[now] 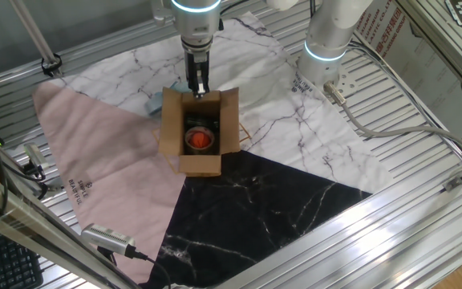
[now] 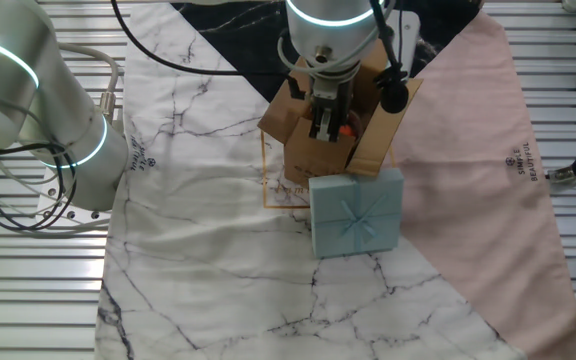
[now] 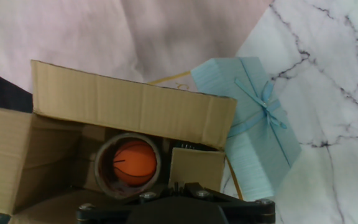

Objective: Cover the box

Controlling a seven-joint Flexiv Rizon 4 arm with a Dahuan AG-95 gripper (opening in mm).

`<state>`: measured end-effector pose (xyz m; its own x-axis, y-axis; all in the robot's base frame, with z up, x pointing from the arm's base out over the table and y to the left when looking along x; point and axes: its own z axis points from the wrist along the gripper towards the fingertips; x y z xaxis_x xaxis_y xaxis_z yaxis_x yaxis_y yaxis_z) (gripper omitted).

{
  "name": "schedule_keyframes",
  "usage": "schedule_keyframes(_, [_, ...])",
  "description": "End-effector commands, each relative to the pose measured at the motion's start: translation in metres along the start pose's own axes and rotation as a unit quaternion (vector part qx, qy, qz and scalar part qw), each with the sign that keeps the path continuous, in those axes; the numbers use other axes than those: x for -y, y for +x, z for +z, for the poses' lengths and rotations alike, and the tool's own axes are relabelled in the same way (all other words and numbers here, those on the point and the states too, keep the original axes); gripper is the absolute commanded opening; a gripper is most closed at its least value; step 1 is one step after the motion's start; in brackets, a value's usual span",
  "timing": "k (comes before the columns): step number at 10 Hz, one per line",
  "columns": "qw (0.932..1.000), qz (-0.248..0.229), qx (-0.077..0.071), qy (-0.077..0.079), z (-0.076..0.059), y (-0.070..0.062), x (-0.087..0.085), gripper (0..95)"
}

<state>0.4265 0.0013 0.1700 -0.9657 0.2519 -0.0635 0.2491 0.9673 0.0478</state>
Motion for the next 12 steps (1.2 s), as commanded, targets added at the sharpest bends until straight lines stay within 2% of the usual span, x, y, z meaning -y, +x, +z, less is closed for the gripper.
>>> schedule_keyframes(1, [1.0000, 0.000, -0.003, 0.000, -0.0001, 0.0004, -0.0001, 0.0])
schedule_keyframes(8, [1.0000, -0.006, -0.003, 0.003, 0.0000, 0.0006, -0.0001, 0.0])
schedule_keyframes(12, [0.9996, -0.027, 0.000, 0.000, 0.0000, 0.0006, -0.0001, 0.0])
